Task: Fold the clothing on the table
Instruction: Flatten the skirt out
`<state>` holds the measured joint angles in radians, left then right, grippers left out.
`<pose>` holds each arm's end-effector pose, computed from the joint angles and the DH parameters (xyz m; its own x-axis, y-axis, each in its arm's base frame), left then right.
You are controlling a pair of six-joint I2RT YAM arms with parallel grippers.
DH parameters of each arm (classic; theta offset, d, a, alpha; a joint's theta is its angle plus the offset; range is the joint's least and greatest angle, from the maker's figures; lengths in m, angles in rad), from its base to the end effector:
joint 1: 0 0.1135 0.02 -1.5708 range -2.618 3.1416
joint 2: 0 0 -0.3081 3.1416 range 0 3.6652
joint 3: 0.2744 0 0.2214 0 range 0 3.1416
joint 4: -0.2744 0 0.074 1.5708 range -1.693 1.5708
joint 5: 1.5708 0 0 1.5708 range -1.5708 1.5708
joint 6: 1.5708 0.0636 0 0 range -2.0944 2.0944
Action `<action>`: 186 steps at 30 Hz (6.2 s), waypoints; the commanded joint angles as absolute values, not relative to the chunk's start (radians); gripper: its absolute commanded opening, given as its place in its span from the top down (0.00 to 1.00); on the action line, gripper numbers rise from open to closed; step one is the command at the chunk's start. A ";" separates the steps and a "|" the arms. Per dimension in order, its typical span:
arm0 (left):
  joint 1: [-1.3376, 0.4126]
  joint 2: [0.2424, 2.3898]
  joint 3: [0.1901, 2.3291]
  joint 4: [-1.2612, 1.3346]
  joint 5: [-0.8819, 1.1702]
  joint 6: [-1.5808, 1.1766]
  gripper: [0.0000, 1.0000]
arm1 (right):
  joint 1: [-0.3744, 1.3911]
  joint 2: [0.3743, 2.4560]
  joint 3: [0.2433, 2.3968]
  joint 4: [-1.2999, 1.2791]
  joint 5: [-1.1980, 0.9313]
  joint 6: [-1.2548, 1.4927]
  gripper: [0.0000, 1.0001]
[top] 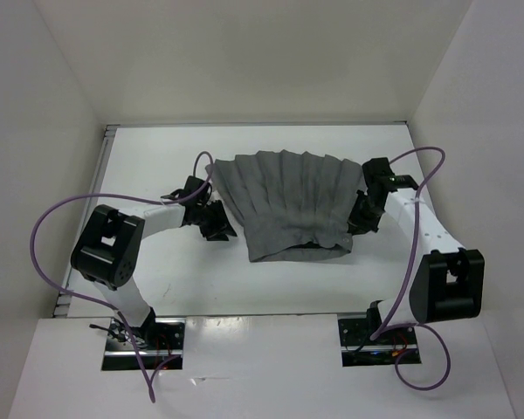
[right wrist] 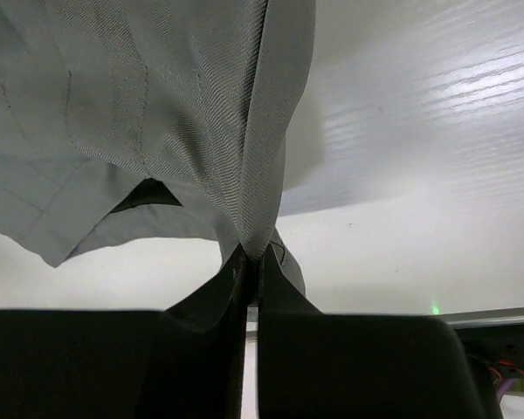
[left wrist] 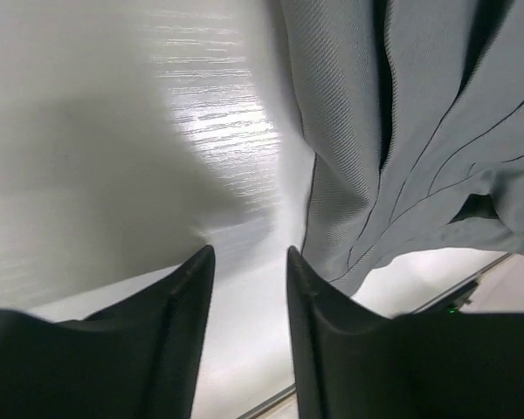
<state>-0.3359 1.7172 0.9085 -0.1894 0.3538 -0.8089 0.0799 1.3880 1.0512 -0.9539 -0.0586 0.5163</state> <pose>0.3023 -0.1289 0.1932 -0.8997 -0.4048 -0.1634 -0.2383 0.7691 -0.5931 0.2220 0.0215 0.2705 -0.8804 0.4239 -0.2126 0.3896 0.9021 0.1854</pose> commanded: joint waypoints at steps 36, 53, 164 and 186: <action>0.006 1.835 1.236 -0.204 0.403 -0.729 1.00 | 0.232 1.531 1.114 -0.666 -0.430 0.584 1.00; -0.046 1.548 0.994 -0.248 0.534 -0.719 0.26 | 0.288 1.520 1.210 -0.877 0.134 0.618 0.64; -0.061 1.428 0.813 -0.276 0.535 -0.669 0.26 | 0.440 1.617 0.979 -0.951 -0.173 0.646 0.44; -0.080 1.442 0.703 -0.330 0.368 -0.718 0.72 | 0.449 1.689 1.023 -0.888 -0.147 0.646 1.00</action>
